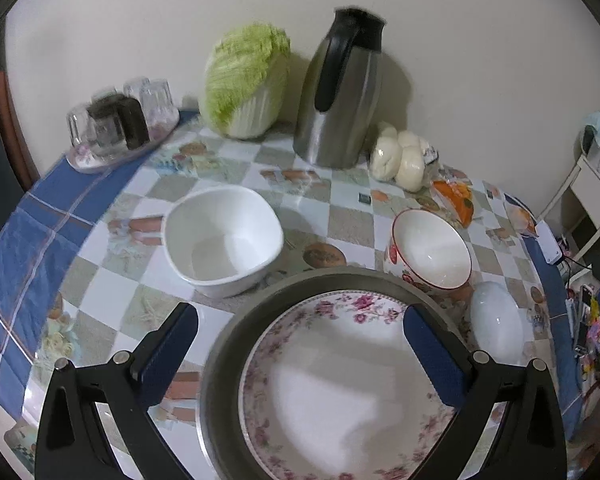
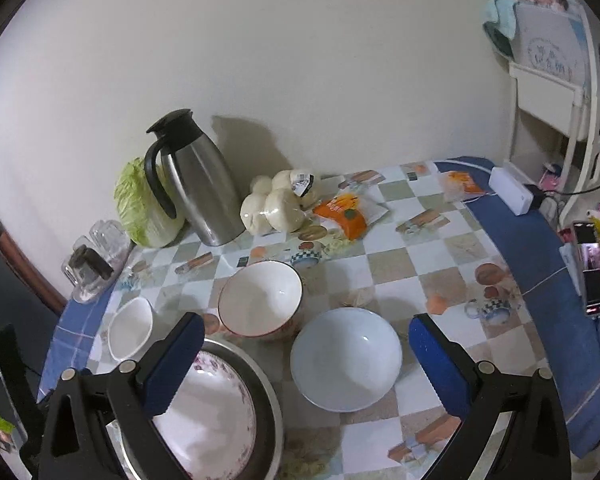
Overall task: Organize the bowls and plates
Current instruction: 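Move both grippers to the rim of the red-rimmed white bowl, then close both grippers on the red-rimmed bowl rim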
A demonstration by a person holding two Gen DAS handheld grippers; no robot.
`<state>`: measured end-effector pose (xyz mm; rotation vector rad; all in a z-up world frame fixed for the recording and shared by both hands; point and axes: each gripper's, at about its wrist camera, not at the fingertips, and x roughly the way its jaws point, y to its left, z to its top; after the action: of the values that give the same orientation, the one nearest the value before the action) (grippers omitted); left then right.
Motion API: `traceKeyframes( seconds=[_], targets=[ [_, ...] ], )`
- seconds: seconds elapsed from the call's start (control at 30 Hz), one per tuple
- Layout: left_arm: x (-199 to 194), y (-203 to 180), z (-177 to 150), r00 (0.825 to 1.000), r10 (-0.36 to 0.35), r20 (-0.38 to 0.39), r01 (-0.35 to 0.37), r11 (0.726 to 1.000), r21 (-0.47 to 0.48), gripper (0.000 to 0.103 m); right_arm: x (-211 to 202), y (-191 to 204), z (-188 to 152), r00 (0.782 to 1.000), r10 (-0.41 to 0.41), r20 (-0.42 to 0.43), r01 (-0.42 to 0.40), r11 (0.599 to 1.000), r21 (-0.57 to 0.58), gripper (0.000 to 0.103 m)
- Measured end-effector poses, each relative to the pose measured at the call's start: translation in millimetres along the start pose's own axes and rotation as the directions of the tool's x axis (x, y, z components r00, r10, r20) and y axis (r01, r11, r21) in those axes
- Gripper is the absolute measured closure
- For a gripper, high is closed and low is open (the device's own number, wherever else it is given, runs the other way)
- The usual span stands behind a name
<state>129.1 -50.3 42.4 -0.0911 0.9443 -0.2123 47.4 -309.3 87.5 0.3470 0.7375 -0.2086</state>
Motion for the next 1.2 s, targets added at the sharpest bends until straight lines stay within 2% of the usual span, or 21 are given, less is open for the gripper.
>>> traceKeyframes(
  seconds=[0.1, 0.27, 0.4, 0.43, 0.53, 0.57, 0.6, 0.73, 0.8, 0.83, 0.93, 1.0, 1.07, 1.2],
  targets=[
    [12.8, -8.1, 12.2, 0.998, -0.006, -0.069, 0.005, 1.0, -0.025, 0.001, 18.3, -2.4, 1.5, 0.999, 0.015, -0.04, -0.014, 1.0, 0.011, 0.0],
    [24.7, -30.9, 37.3, 0.994, 0.001, -0.106, 0.0, 1.0, 0.008, 0.001, 47.7, -3.6, 5.3, 0.998, 0.024, -0.058, -0.022, 0.999, 0.027, 0.001],
    [30.8, -50.2, 56.0, 0.996, 0.014, -0.086, -0.009, 0.998, 0.056, 0.003, 71.5, -6.3, 10.6, 0.997, 0.019, -0.072, -0.016, 0.999, 0.048, 0.017],
    [34.1, -53.2, 59.4, 0.996, 0.012, -0.087, -0.006, 0.998, 0.064, 0.004, 76.6, -6.2, 11.4, 0.997, 0.023, -0.074, -0.019, 0.999, 0.049, 0.018],
    [49.7, -63.5, 66.4, 0.994, 0.024, -0.107, -0.015, 0.996, 0.087, 0.019, 95.1, -4.0, 11.7, 0.996, 0.034, -0.083, -0.031, 0.999, 0.038, 0.024],
    [57.3, -66.2, 67.5, 0.992, 0.026, -0.122, -0.015, 0.996, 0.09, 0.023, 101.6, -3.6, 11.1, 0.995, 0.04, -0.092, -0.037, 0.999, 0.035, 0.029],
    [63.5, -67.3, 67.8, 0.991, 0.024, -0.134, -0.012, 0.996, 0.085, 0.025, 107.2, -3.7, 10.4, 0.994, 0.045, -0.103, -0.042, 0.999, 0.035, 0.035],
    [85.7, -73.1, 67.0, 0.984, -0.012, -0.177, 0.023, 0.998, 0.062, 0.032, 128.9, -6.9, 7.3, 0.989, 0.063, -0.133, -0.056, 0.997, 0.049, 0.046],
    [96.4, -79.4, 65.1, 0.98, -0.012, -0.201, 0.027, 0.997, 0.074, 0.04, 139.3, -9.2, 5.4, 0.987, 0.071, -0.147, -0.063, 0.996, 0.061, 0.058],
    [101.2, -81.8, 64.2, 0.977, -0.016, -0.211, 0.033, 0.997, 0.074, 0.042, 142.8, -9.7, 4.5, 0.986, 0.071, -0.152, -0.062, 0.996, 0.06, 0.06],
    [114.9, -89.8, 61.0, 0.97, -0.04, -0.241, 0.059, 0.996, 0.07, 0.054, 156.4, -10.0, -0.6, 0.982, 0.078, -0.174, -0.068, 0.996, 0.061, 0.071],
    [123.1, -94.7, 58.2, 0.966, -0.028, -0.258, 0.05, 0.996, 0.076, 0.069, 161.9, -9.6, -3.0, 0.979, 0.087, -0.183, -0.077, 0.995, 0.064, 0.08],
    [131.6, -97.6, 55.4, 0.96, -0.027, -0.277, 0.049, 0.996, 0.076, 0.079, 165.3, -8.4, -4.7, 0.979, 0.087, -0.185, -0.079, 0.995, 0.055, 0.087],
    [145.7, -101.3, 49.4, 0.952, -0.037, -0.304, 0.061, 0.996, 0.07, 0.091, 172.3, -6.3, -7.0, 0.978, 0.076, -0.193, -0.068, 0.997, 0.045, 0.089]
  ],
)
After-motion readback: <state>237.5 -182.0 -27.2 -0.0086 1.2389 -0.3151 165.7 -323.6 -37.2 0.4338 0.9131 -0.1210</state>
